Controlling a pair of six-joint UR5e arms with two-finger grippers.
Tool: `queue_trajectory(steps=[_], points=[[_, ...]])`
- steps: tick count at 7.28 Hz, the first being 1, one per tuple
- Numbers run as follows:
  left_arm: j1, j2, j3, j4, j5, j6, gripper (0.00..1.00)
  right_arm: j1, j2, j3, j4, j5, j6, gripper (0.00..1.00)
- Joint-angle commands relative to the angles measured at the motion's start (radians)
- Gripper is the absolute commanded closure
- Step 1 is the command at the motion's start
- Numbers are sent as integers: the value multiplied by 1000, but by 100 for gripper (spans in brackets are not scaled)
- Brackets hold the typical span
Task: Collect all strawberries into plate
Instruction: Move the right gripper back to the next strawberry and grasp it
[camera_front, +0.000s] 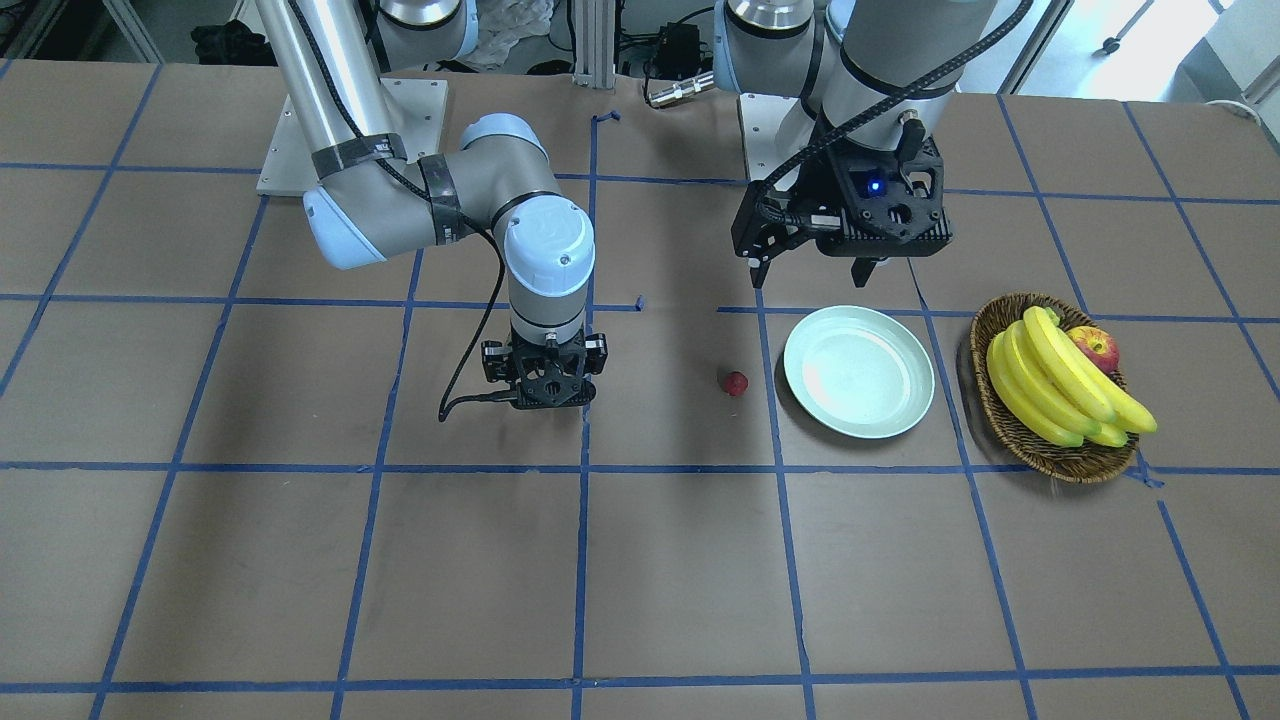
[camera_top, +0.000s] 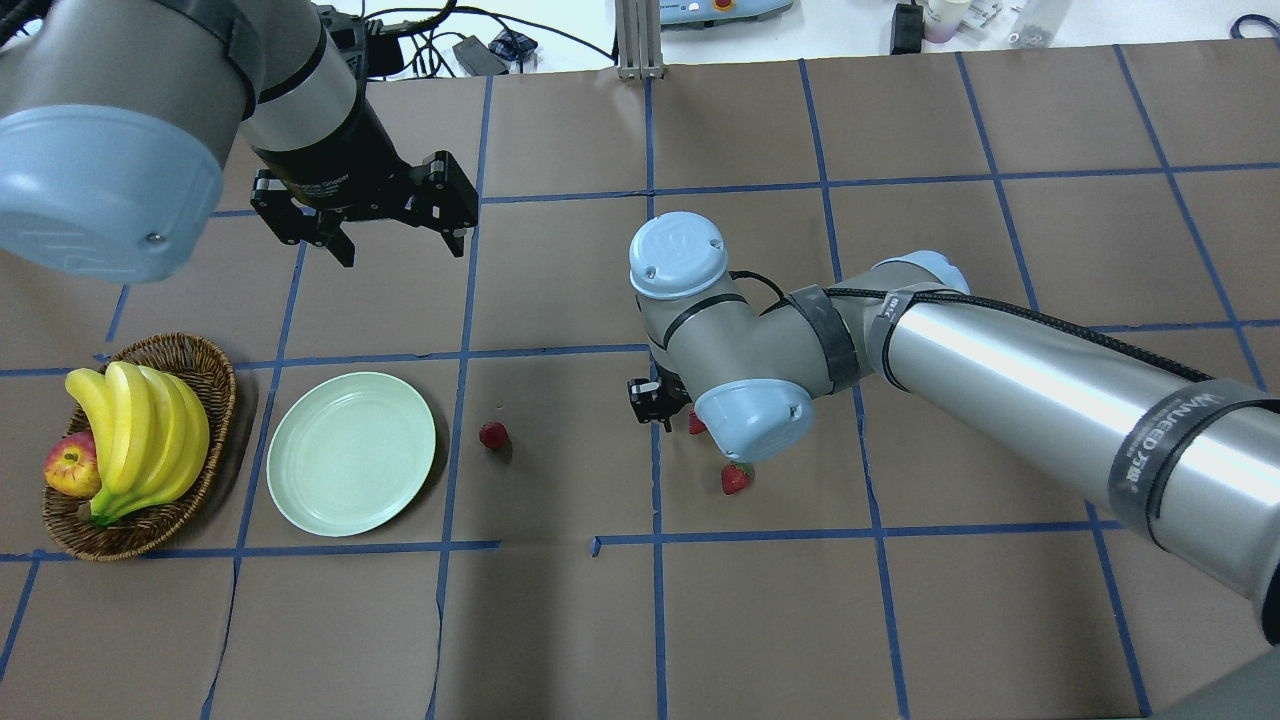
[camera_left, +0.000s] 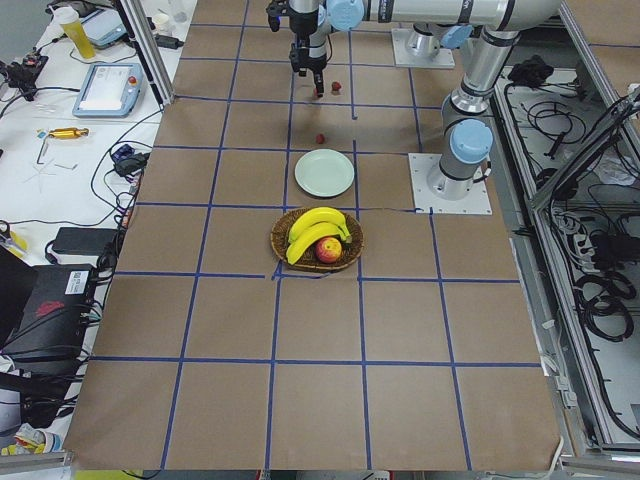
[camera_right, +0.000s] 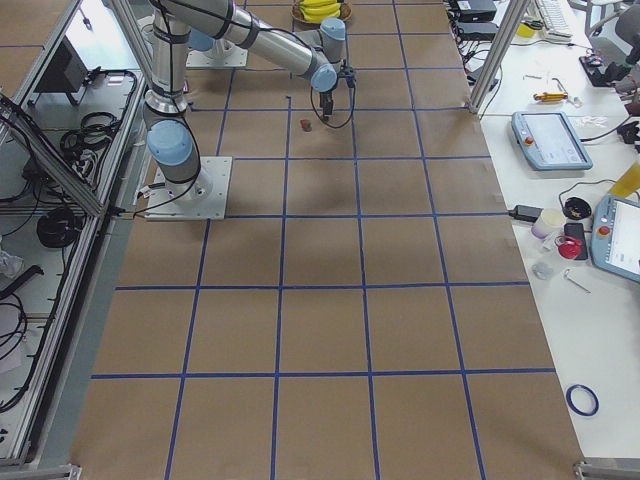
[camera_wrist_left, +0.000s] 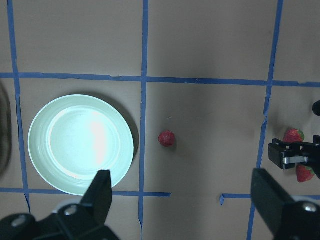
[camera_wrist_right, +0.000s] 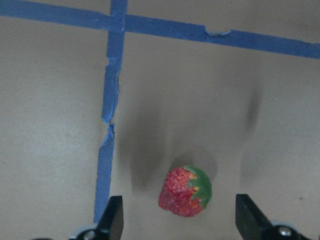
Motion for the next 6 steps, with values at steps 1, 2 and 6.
queue_trajectory(steps=[1, 2, 6], points=[[-1, 0, 0, 0, 0, 0, 0, -3, 6, 10, -27, -7, 0, 83], [-1, 0, -1, 0, 0, 0, 0, -3, 4, 18, -36, -4, 2, 100], [1, 1, 1, -2, -2, 1, 0, 2, 3, -16, -186, 230, 194, 100]])
